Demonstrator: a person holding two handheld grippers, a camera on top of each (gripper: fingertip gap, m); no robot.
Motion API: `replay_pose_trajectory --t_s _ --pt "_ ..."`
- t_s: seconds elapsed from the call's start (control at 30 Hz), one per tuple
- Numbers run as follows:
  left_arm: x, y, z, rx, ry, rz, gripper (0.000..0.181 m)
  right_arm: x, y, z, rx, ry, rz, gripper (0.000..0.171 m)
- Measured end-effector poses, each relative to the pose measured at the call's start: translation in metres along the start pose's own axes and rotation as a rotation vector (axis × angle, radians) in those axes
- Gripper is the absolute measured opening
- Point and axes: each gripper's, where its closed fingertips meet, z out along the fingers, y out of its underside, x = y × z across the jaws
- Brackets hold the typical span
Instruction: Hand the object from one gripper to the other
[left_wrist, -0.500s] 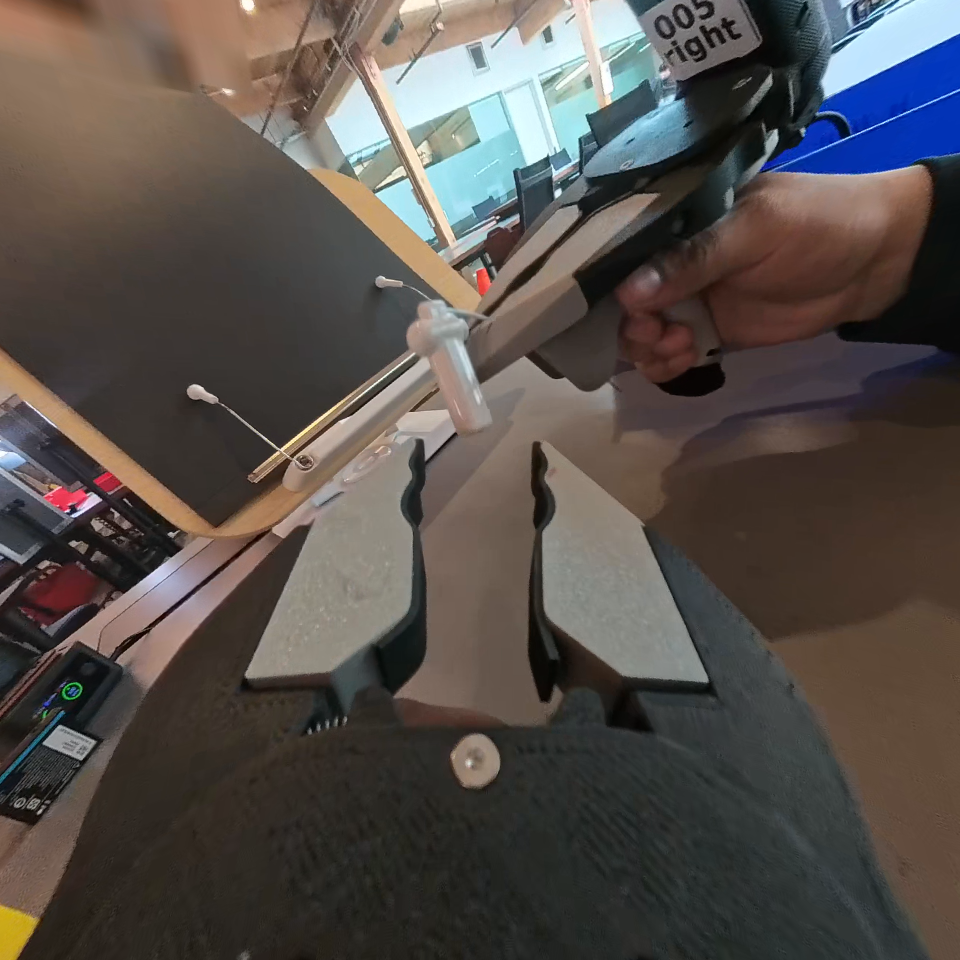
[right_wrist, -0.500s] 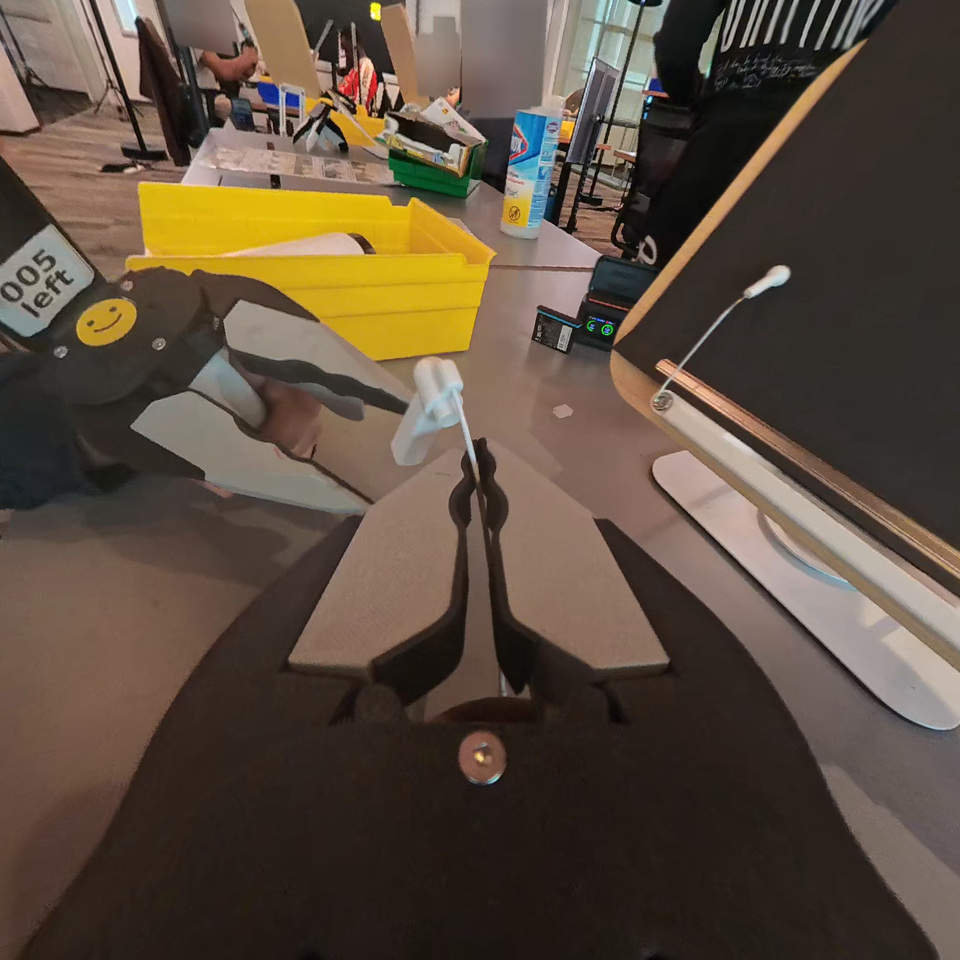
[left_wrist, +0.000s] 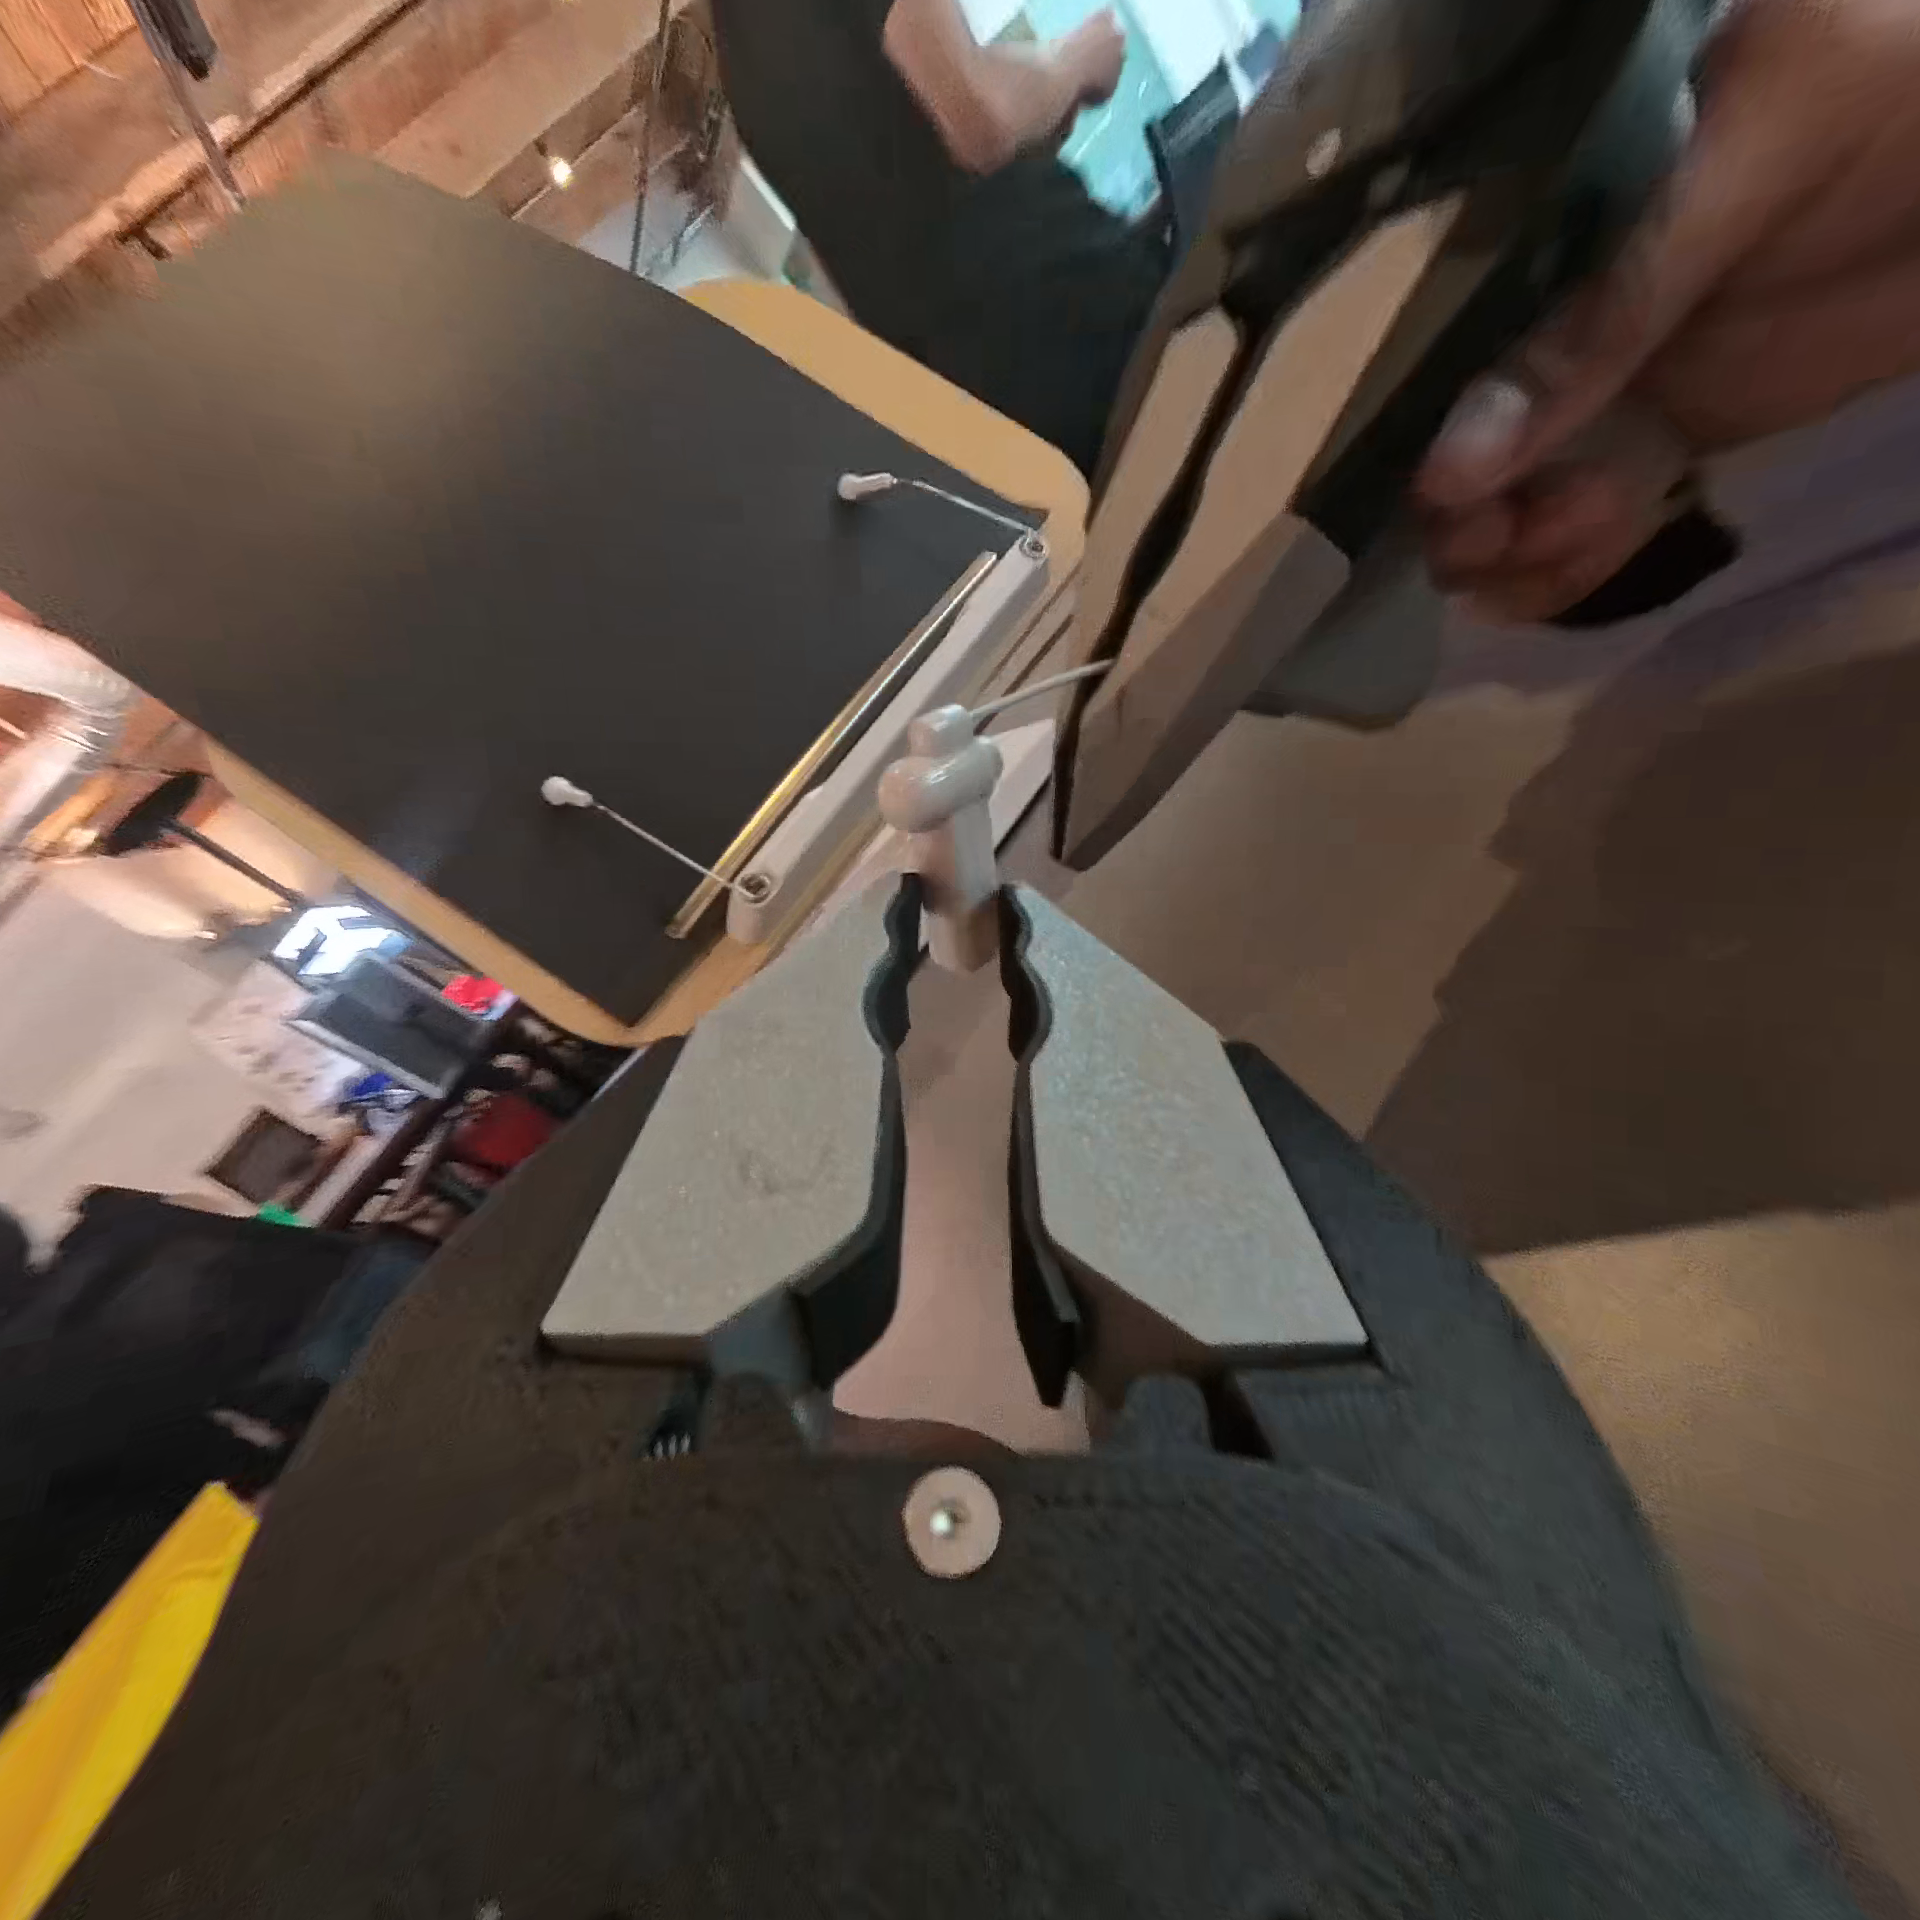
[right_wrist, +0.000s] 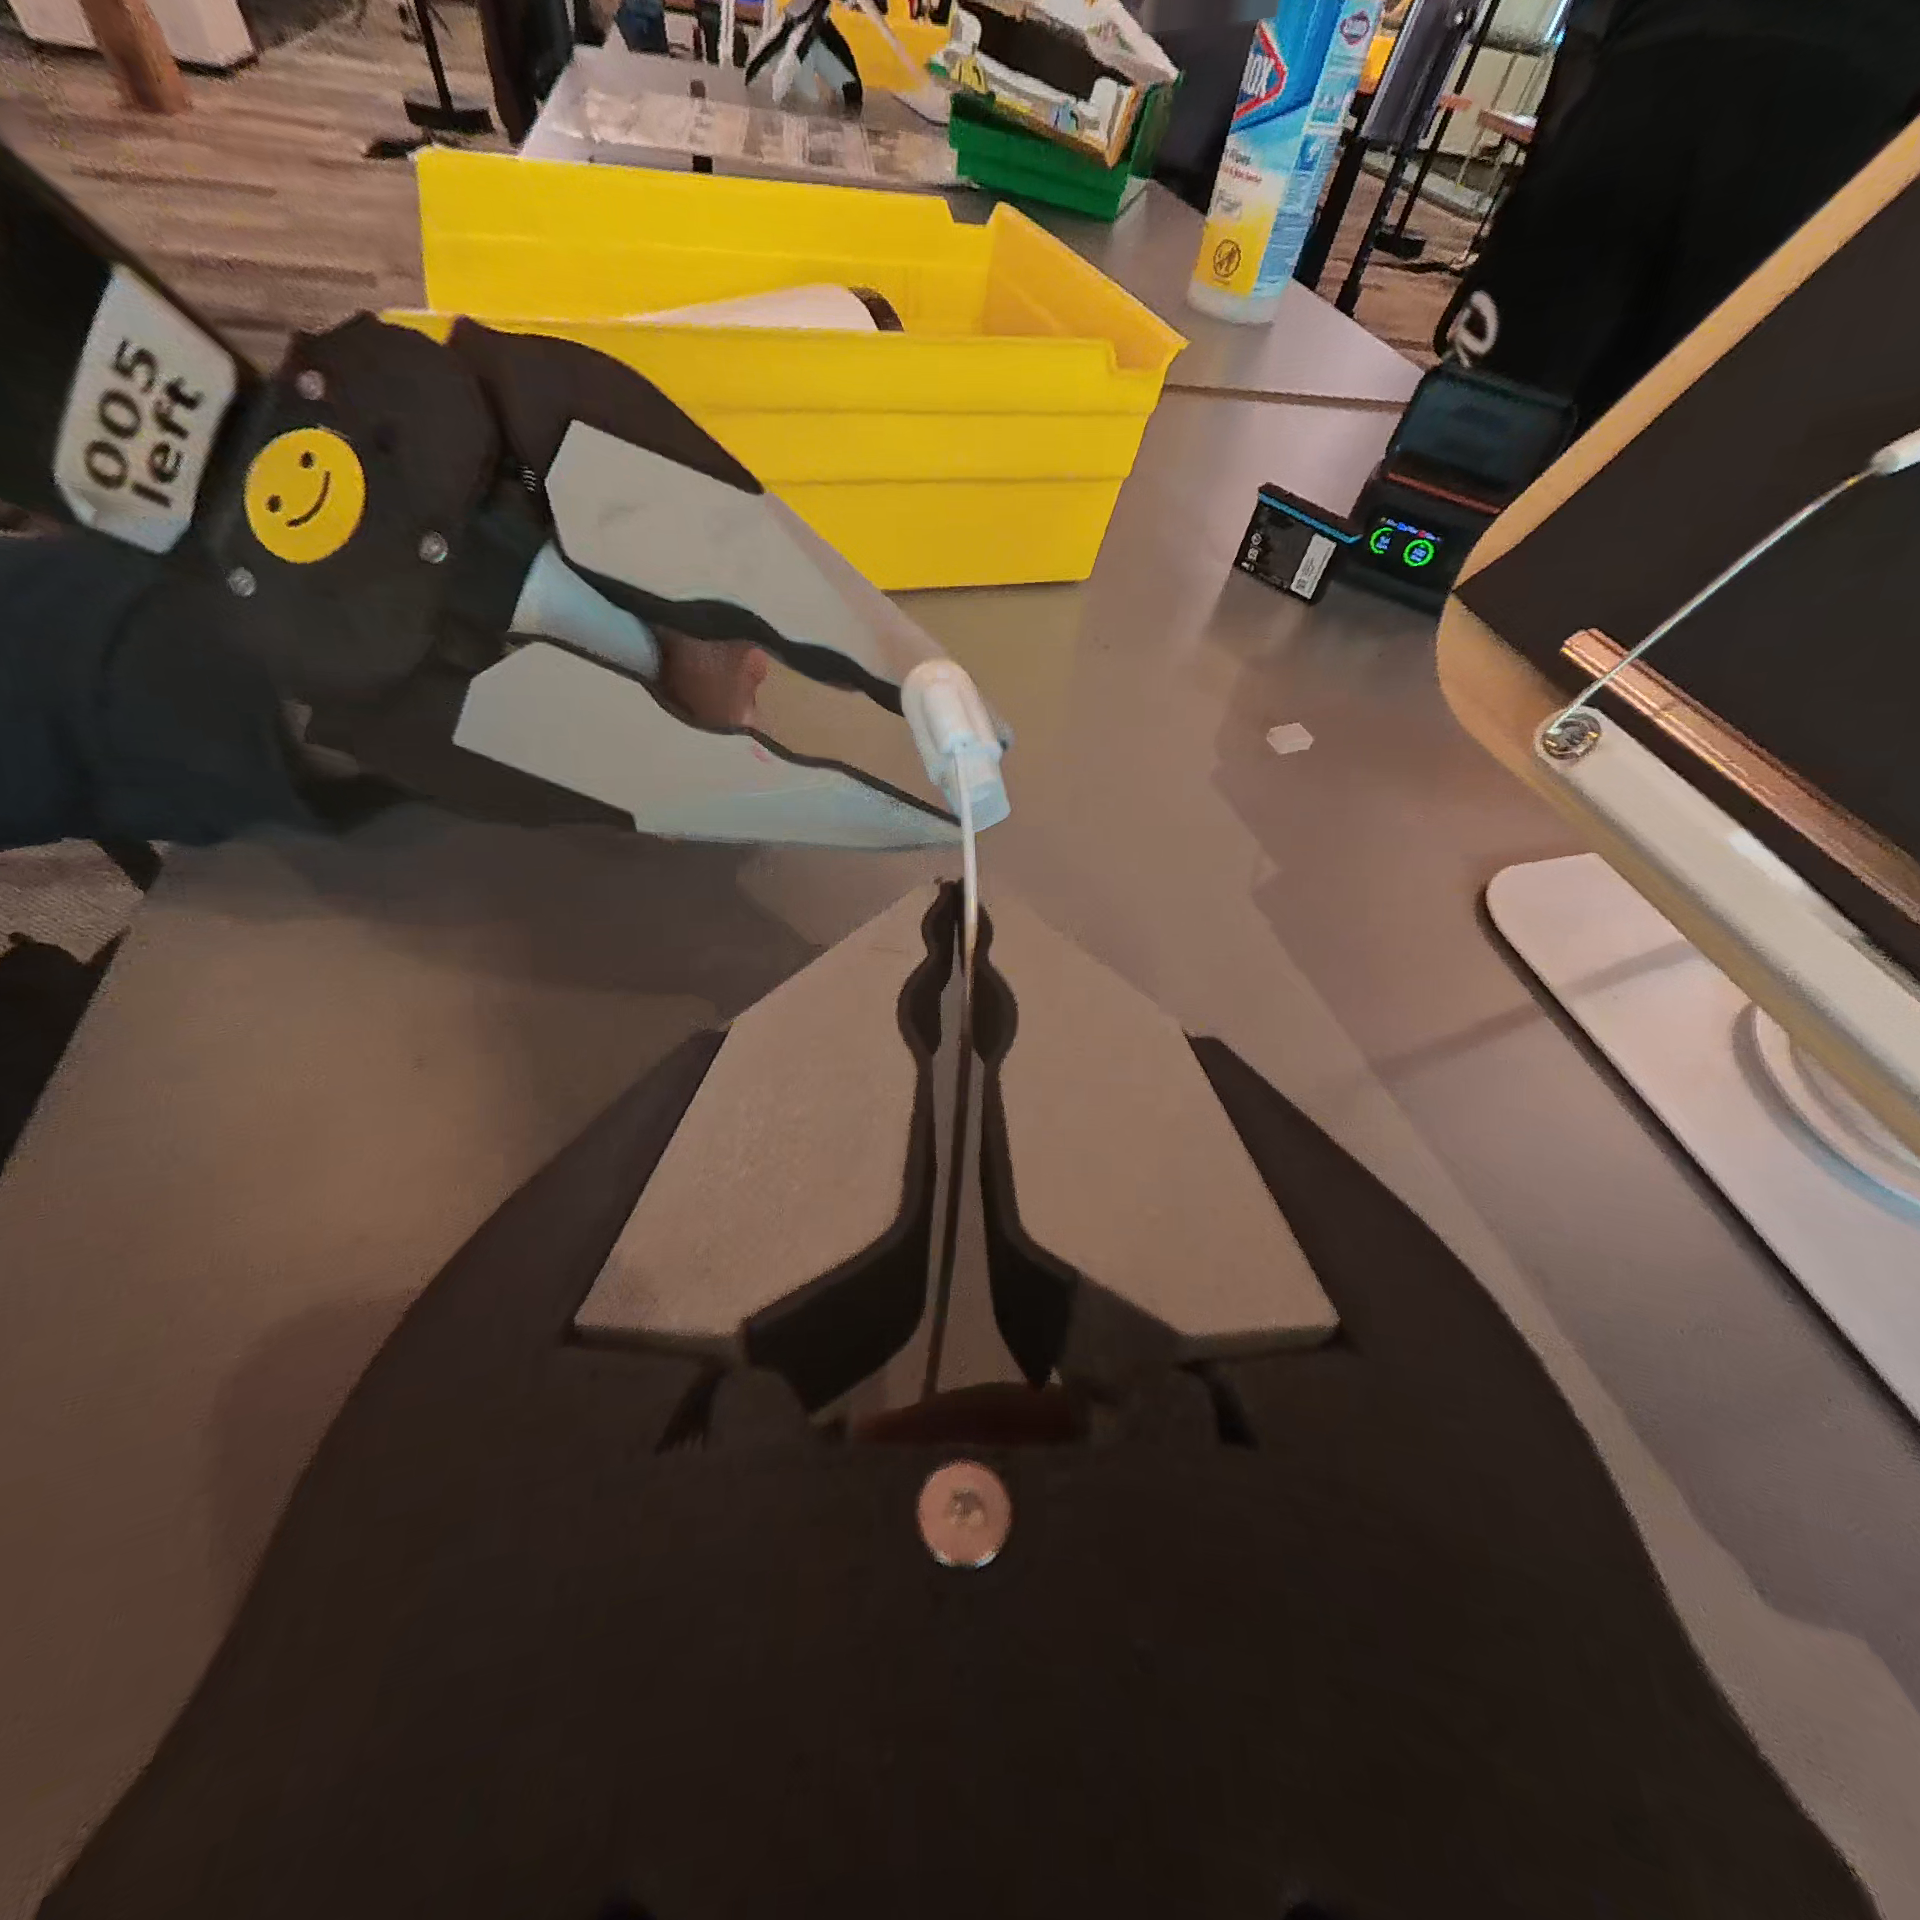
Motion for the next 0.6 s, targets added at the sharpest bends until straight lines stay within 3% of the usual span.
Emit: replay_pose_trajectory --t_s 0.07,0.17,0.3,0.43,0.6 --pt "0.004 -0.001 0.001 -0.005 -0.017 0.079 0.013 0.001 -0.002 0.0 0.015 0.011 -0.009 0.019" --pt "0.01 0.001 0.003 -0.022 -0.006 0.12 0.013 -0.002 -0.011 -0.002 0.056 0.007 -0.026 0.023" --pt "0.014 -0.002 0.001 -0.001 0.017 0.116 0.013 -0.005 -0.02 -0.005 0.108 0.038 -0.104 0.012" --pt "0.014 0.0 0.002 -0.012 0.017 0.113 0.014 -0.004 -0.019 -0.004 0.09 0.048 -0.122 0.011" --pt "0.008 0.007 0.004 -0.038 -0.004 0.037 0.013 0.01 -0.018 -0.005 0.093 0.034 0.098 0.009"
